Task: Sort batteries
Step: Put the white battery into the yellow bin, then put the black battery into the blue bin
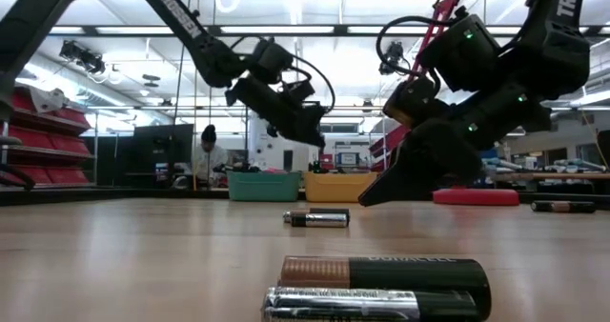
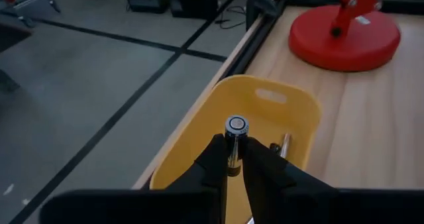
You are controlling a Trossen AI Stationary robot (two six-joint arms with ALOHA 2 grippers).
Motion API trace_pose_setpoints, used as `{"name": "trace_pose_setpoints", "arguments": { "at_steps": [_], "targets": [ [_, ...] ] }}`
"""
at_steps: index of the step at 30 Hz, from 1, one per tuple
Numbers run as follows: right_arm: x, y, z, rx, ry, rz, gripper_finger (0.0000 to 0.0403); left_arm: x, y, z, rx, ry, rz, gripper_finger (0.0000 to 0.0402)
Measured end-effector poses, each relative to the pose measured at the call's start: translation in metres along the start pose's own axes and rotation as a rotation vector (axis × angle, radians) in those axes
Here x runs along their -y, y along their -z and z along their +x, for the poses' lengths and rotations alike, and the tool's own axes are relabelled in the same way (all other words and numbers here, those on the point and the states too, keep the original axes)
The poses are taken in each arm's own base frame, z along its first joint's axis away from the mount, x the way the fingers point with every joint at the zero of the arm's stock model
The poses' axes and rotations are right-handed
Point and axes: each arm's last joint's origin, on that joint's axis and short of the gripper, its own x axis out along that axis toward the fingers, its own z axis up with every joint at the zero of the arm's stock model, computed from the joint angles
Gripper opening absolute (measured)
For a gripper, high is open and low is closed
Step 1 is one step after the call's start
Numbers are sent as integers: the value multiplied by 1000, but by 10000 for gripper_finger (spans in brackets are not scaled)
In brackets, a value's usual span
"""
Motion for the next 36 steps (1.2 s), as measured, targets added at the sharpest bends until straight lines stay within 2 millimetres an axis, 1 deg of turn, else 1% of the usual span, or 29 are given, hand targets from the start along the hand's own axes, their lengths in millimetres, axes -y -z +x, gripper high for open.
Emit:
{"name": "trace_pose_setpoints", "arguments": {
  "at_steps": [5,8,12,14,18,21,23,27,32,35,36],
  "targets": [
    [4,0,1,-3,13,14,174,-2,10,9,-8,-7,-3,44],
    [11,-1,1,1,32,27,174,-2,14,13,-4,-8,-1,45],
    [21,-3,3,10,62,76,174,-2,13,14,6,-17,-1,58],
    [25,-4,3,21,73,114,174,-3,13,14,9,-51,-7,77],
    [30,-6,3,38,87,158,174,-4,13,14,4,-87,-14,134],
    [31,-7,3,46,89,182,175,-4,13,14,4,-91,-23,178],
    [31,-7,3,49,86,191,175,-2,11,12,0,-81,-12,199],
    [30,-7,3,48,66,194,174,10,-8,-1,57,-29,14,211],
    [30,-7,3,47,67,186,173,34,-36,-33,98,102,87,200],
    [30,-3,3,0,73,179,173,49,-43,-57,103,146,118,191],
    [30,1,3,-36,78,166,173,53,-41,-64,95,162,123,190]
  ]
}}
